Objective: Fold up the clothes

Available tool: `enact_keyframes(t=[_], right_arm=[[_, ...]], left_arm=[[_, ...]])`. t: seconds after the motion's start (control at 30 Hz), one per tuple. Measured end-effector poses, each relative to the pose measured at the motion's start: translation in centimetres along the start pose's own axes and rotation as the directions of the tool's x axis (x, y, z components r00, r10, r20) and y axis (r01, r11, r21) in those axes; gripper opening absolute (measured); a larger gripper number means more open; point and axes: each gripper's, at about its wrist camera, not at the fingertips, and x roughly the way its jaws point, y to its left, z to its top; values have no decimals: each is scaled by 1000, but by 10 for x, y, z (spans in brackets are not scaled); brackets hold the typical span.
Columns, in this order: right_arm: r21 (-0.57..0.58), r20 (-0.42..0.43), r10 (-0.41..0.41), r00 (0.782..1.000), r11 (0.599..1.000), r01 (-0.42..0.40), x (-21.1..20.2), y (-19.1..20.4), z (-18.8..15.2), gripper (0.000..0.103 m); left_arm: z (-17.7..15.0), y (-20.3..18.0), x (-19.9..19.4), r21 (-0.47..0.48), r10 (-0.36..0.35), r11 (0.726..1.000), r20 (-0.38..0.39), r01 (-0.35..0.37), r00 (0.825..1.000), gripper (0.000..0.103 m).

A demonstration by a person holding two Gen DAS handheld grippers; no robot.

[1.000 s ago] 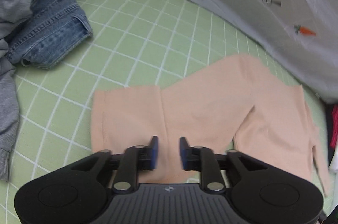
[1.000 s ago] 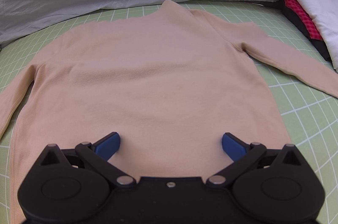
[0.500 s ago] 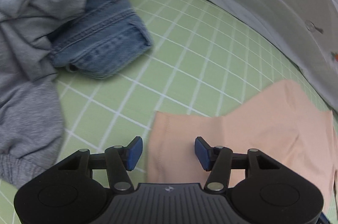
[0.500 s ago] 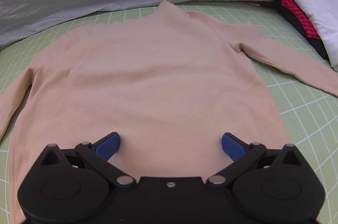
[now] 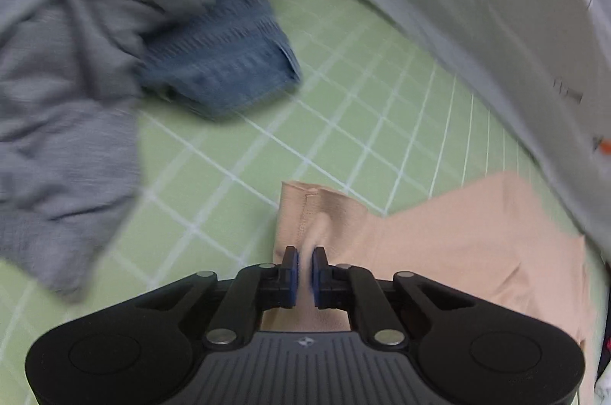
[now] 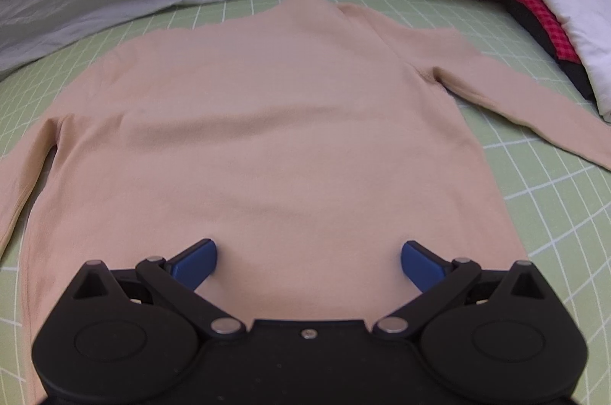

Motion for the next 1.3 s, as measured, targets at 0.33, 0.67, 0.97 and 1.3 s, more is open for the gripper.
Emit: enact_keyframes(t=[0.33, 0.67, 0.97, 1.3], right_arm=[[-48, -24, 45, 999, 998, -47, -33, 8, -53, 103], [-28, -39, 28, 999, 999, -29, -54, 12, -87, 103], [31, -25, -10, 1000, 999, 11, -63, 24, -103, 103], [74, -24, -30, 999, 997, 32, -66, 27, -109, 103]], left_arm=[[-44, 57, -80, -114, 61, 992, 122, -47, 991, 9], [-77, 118, -102, -164, 107, 982, 53, -97, 993, 8], [-69, 88, -90, 276, 32, 960, 52, -45, 998, 67], [-78, 45, -43, 693, -24, 717, -84, 75, 996, 79]])
